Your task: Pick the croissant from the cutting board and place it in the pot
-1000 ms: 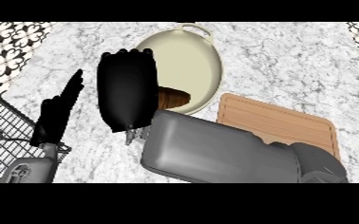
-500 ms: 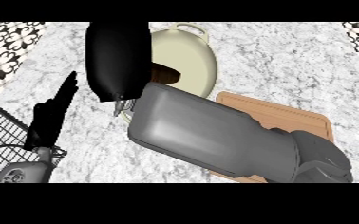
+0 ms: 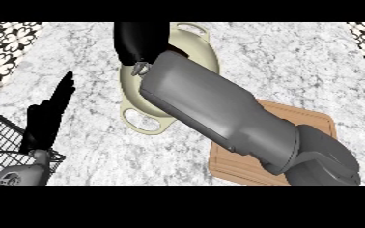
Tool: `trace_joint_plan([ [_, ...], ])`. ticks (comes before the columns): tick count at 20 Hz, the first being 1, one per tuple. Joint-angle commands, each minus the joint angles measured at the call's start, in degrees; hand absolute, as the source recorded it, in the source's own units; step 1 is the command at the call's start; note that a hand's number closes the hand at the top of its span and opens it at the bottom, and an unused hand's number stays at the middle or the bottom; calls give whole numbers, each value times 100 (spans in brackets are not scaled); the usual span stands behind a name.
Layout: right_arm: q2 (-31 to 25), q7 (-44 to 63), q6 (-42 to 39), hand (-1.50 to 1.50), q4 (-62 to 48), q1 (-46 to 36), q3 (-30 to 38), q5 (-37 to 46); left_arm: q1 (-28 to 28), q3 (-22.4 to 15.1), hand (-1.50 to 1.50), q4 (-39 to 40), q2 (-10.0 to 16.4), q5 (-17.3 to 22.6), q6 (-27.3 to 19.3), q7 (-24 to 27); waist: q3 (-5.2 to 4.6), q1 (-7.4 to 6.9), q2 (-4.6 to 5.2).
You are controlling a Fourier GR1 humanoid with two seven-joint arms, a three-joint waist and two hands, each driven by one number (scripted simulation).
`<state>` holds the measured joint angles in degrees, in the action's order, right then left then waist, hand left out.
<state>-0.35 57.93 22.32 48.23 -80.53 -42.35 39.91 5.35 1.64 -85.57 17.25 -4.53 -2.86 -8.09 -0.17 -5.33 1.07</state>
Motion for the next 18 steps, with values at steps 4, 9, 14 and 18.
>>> trace_joint_plan([
  [4, 34, -695, 768, 150, -1416, -81, 131, -491, -154, -74, 0, -132, -39, -94, -13, -36, -1, -97, 47],
  [9, 35, -1393, 562, 150, -2294, -119, 116, -560, 57, -67, 0, -258, -40, -157, -109, -301, 4, -121, 83],
  [14, 35, -1802, 1211, -150, -2493, 194, 698, -1187, -115, -102, 0, -231, -23, -98, 52, 109, 6, -309, 157],
  [18, 35, -2446, 1252, -150, -2367, 292, 987, -1704, 53, -93, 0, -183, -30, -166, -24, -38, 12, -264, 139],
])
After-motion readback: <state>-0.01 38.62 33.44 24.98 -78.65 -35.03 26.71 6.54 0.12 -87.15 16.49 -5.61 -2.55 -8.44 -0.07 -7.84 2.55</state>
